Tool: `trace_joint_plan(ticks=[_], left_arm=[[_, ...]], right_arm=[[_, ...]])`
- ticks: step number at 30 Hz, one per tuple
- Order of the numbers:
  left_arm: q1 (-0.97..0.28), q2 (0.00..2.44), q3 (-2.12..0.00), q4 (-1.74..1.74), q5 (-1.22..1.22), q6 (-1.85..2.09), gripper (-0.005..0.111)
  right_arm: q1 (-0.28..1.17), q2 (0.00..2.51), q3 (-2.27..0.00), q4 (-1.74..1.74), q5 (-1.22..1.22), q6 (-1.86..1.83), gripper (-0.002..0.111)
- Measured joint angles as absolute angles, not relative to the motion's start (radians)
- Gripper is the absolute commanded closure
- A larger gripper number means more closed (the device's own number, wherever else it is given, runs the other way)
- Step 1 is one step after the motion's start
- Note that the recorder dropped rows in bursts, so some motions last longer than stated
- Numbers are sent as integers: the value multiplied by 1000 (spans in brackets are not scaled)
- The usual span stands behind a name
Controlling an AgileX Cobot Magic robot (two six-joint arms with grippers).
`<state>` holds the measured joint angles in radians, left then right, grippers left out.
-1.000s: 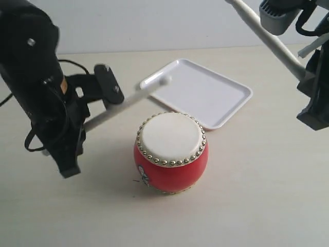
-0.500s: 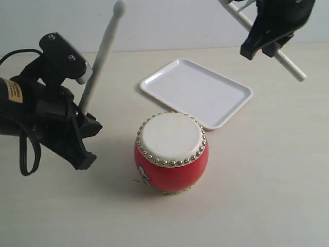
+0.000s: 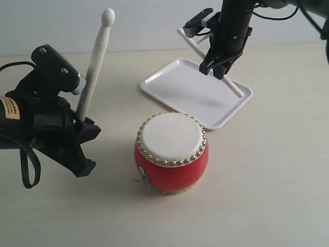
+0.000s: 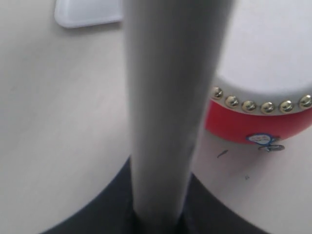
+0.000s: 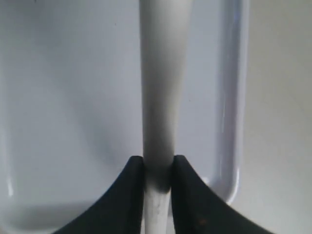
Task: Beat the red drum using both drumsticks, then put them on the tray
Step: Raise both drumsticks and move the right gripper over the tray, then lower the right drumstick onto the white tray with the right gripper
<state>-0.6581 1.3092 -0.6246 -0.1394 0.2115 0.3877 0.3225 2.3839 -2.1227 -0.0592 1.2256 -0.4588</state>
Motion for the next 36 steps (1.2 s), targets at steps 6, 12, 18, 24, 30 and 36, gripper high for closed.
trace_joint_plan(ticks=[6, 12, 18, 24, 30, 36], left_arm=[[-658, 1309, -625, -139, 210, 388, 107], [-658, 1309, -625, -139, 206, 386, 107], [-658, 1309, -625, -139, 206, 386, 107], [-658, 1309, -625, -139, 201, 386, 107], [-658, 1309, -625, -143, 199, 386, 107], [-658, 1309, -625, -148, 191, 386, 107]], right_arm=[[322, 2465, -2227, 51, 1226, -461, 108], [322, 2449, -2242, 83, 1226, -374, 108], [311, 2390, -2186, 13, 1226, -325, 108], [297, 2362, -2127, 9, 1226, -329, 108], [297, 2389, -2124, 42, 1226, -363, 108], [297, 2391, -2122, 106, 1226, -393, 108]])
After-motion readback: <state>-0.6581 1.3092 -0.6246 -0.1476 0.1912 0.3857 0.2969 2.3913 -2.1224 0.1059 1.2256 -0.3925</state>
